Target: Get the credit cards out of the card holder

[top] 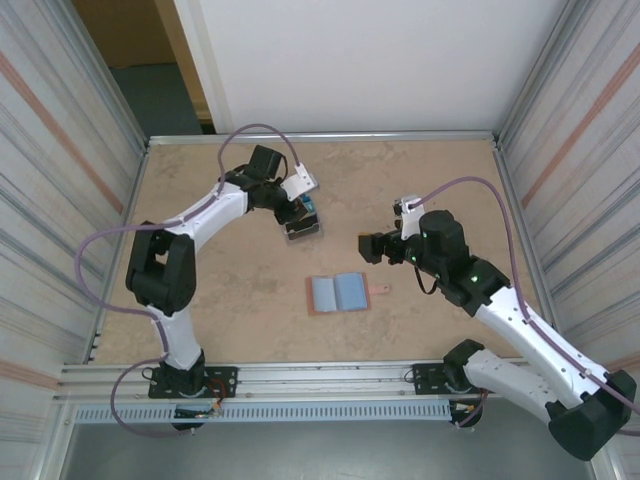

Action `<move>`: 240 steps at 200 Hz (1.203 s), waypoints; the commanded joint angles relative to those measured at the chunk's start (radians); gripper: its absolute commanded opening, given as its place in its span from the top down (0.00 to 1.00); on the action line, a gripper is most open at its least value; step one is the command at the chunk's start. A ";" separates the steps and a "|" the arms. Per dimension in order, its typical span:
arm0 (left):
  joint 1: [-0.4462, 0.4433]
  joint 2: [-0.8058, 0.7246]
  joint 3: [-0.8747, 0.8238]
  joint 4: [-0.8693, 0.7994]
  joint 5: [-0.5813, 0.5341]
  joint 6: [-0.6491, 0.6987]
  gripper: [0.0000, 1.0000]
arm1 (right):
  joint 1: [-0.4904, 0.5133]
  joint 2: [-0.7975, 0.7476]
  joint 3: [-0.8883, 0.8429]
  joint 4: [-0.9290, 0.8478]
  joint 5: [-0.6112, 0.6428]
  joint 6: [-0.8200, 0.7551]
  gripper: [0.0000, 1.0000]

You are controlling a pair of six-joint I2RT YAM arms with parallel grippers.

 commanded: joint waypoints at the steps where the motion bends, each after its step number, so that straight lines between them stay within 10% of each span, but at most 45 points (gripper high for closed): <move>1: -0.001 -0.074 -0.033 0.005 0.004 -0.020 0.67 | -0.007 -0.029 -0.009 -0.005 0.038 0.023 0.02; 110: -0.004 -0.434 -0.349 0.221 -0.154 -0.187 0.02 | -0.007 -0.105 -0.055 -0.019 0.151 0.035 0.02; 240: -0.006 -1.022 -0.892 0.459 -0.573 -0.476 0.01 | -0.050 -0.176 -0.166 0.034 0.375 0.032 0.02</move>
